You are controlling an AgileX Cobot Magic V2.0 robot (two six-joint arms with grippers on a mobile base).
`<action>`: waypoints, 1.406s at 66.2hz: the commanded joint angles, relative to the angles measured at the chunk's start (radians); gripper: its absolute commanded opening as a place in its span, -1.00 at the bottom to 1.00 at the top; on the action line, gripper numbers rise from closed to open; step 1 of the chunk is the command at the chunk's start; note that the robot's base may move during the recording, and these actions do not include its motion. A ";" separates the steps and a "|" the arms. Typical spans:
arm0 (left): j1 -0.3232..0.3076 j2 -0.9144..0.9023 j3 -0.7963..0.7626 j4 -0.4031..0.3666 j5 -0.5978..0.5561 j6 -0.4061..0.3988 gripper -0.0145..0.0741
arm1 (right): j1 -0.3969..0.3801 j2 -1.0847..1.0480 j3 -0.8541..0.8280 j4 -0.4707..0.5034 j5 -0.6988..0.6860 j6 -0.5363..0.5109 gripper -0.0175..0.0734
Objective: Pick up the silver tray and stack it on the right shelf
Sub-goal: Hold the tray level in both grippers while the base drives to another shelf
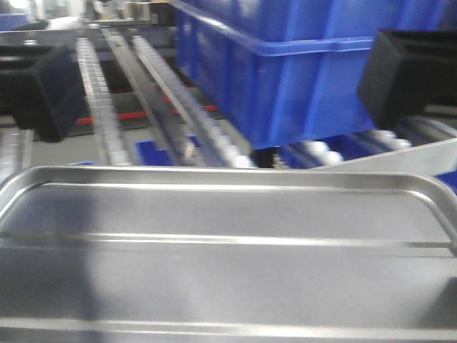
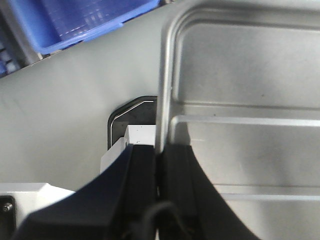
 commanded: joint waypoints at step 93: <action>-0.007 -0.026 -0.022 0.027 0.023 -0.008 -0.89 | 0.002 -0.022 -0.021 -0.040 0.021 -0.005 -0.46</action>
